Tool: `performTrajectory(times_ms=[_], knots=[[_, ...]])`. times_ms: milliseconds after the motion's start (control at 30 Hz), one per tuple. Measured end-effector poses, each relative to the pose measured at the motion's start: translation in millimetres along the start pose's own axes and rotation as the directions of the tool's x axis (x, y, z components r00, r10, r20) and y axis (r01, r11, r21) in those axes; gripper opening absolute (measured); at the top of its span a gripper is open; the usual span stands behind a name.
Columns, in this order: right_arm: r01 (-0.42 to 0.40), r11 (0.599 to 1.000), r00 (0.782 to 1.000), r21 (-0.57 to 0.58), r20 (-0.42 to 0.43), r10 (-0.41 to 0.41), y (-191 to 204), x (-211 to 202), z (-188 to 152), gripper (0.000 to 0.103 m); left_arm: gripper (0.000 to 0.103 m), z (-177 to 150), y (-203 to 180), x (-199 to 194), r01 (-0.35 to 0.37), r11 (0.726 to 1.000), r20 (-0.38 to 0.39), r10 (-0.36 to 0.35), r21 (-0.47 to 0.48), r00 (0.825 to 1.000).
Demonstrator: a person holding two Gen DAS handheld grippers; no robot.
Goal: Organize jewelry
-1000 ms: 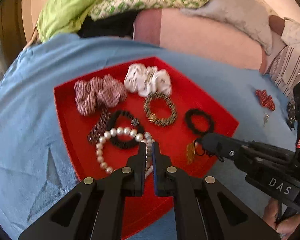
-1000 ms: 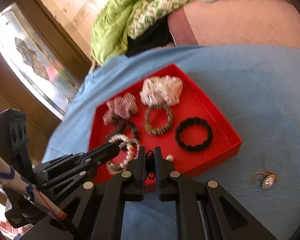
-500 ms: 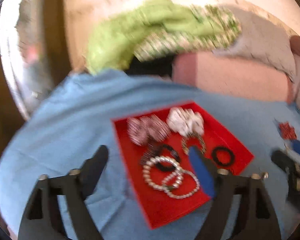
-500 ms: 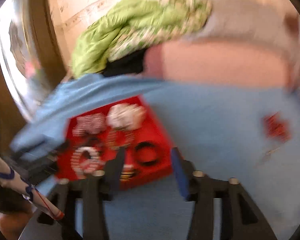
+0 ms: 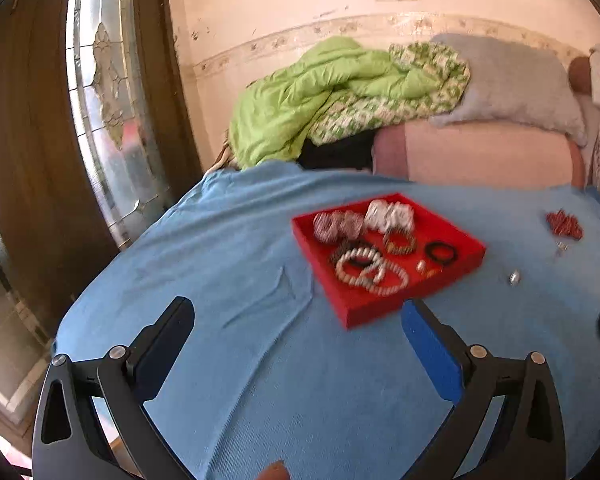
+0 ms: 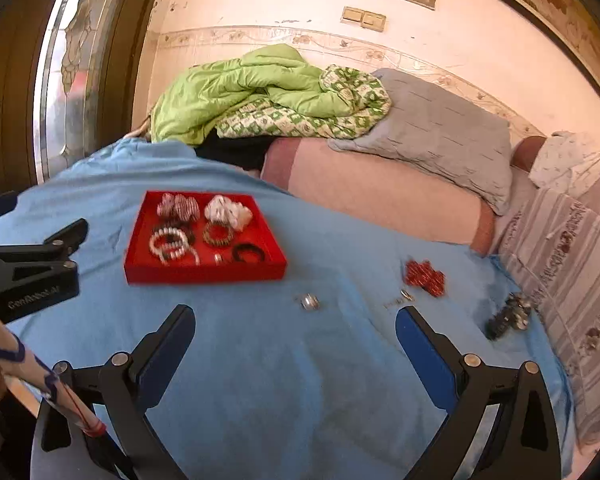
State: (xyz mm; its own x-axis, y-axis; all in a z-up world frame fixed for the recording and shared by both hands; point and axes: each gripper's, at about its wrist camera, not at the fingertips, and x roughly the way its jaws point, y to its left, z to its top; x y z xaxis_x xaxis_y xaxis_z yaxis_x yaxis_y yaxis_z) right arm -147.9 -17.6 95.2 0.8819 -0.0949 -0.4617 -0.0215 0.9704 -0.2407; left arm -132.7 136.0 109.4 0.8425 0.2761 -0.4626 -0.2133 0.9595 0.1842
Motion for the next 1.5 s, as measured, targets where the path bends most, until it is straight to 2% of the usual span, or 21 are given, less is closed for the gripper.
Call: performTrajectory(times_ms=[133,533,1500], knots=[[0.015,0.999,1.0,0.03,-0.023,-0.014,-11,1,-11,0.102,0.103,-9,-8,-2,-0.06,0.998,-0.011,0.061,0.033,0.998],[-0.01,0.998,0.999,0.069,-0.032,0.013,-16,3,-17,0.102,0.103,-11,-18,6,-0.013,0.997,-0.042,0.016,0.072,0.999],[-0.021,0.998,0.998,0.056,-0.053,0.024,-10,8,-24,0.102,0.103,-12,-21,9,0.008,0.997,-0.059,-0.004,0.079,0.998]])
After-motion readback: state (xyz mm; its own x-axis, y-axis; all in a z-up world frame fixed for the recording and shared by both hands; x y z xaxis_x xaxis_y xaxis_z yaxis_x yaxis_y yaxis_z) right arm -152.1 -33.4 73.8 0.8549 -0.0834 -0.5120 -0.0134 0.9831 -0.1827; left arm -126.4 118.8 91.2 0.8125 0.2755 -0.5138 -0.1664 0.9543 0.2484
